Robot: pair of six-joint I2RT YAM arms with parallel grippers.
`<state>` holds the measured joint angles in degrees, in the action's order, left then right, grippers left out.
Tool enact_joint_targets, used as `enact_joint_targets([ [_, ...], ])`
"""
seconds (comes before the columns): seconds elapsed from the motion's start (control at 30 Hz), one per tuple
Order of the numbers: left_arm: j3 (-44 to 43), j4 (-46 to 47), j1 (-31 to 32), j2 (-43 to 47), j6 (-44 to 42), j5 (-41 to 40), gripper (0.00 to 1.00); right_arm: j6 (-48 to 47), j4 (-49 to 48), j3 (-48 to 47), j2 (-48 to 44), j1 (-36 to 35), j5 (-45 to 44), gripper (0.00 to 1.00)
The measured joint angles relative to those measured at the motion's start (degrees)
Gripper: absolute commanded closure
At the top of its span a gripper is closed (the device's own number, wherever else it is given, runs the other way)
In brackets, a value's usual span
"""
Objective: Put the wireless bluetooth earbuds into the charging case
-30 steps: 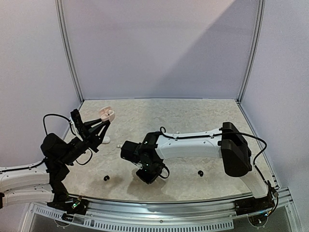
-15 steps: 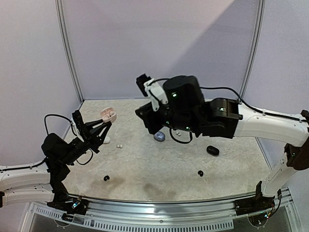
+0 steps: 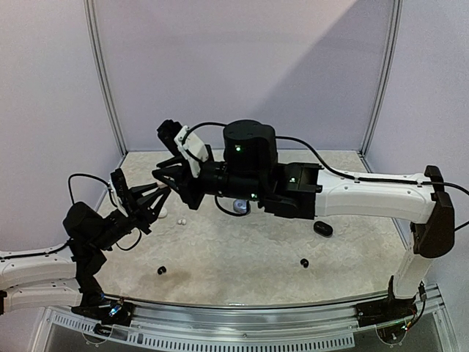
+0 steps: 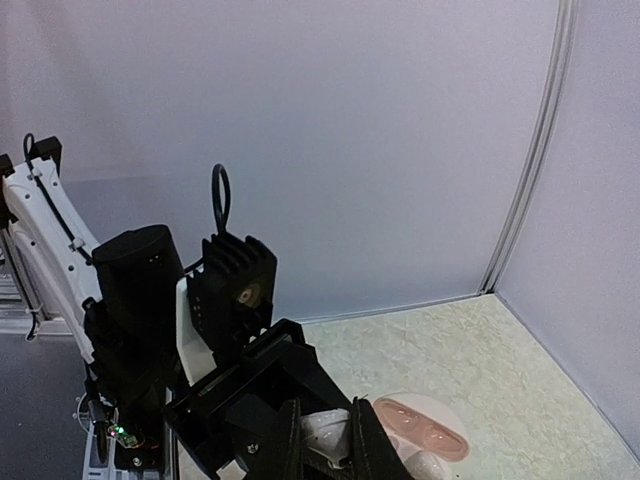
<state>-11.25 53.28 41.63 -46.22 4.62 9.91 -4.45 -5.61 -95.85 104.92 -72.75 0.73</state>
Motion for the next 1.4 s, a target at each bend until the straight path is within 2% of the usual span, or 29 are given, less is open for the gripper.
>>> enact_joint_targets([
  [0.5,0.00,0.00,0.00,0.02,-0.09,0.20,1.00,-3.08,2.43,-4.35,3.32,0.00,-2.23,1.00],
  [1.3,0.00,-0.46,0.11,-0.31,-0.59,0.57,1.00,-4.81,12.09,-7.85,5.84,0.00,-7.08,1.00],
  [1.33,0.00,-0.44,0.11,-0.31,-0.59,0.44,1.00,-4.81,12.31,-8.26,6.08,0.00,-7.06,0.99],
  [1.4,0.00,-0.46,0.11,-0.31,-0.61,0.22,1.00,-4.81,13.14,-9.07,6.45,0.00,-7.06,0.88],
])
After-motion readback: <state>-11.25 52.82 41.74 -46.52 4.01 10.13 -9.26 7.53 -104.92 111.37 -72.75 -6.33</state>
